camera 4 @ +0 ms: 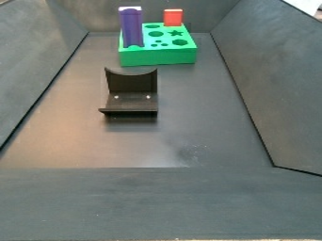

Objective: Pick up the rectangle object. Move up. Move to above the board. Insert the rectangle object.
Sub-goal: Move to above the board.

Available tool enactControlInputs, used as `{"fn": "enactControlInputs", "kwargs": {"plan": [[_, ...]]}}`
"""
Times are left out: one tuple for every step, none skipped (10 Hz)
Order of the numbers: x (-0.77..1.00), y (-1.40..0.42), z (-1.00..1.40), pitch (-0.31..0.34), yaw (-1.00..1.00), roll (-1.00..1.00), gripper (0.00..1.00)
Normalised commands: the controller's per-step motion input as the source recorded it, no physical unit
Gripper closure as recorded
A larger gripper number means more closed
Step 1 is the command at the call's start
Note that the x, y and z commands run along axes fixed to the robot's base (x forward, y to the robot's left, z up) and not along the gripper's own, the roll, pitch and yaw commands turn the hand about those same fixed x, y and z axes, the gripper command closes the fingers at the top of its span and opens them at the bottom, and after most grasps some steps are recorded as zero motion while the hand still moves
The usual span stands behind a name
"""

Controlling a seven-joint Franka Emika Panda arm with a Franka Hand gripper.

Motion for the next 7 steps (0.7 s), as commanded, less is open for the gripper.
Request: {"fn": "enactControlInputs", "kwargs": {"plan": [[0.75,-1.00,0.02,0.021,1.00,0.02,1.00],[0.78,-1.00,0.02,0.024,1.00,0.02,1.00],[0.69,-0.86,0.01,0.031,1.00,0.03,1.00],[0.56,-0.68,0.01,0.034,1.00,0.04,1.00],[0.31,-0.35,0.02,0.043,1.00,0.06,1.00],[0.18,-0.20,0.03,0.048,1.00,0.08,1.00],[0.11,-0.11,0.02,0.056,1.00,0.10,1.00]]}}
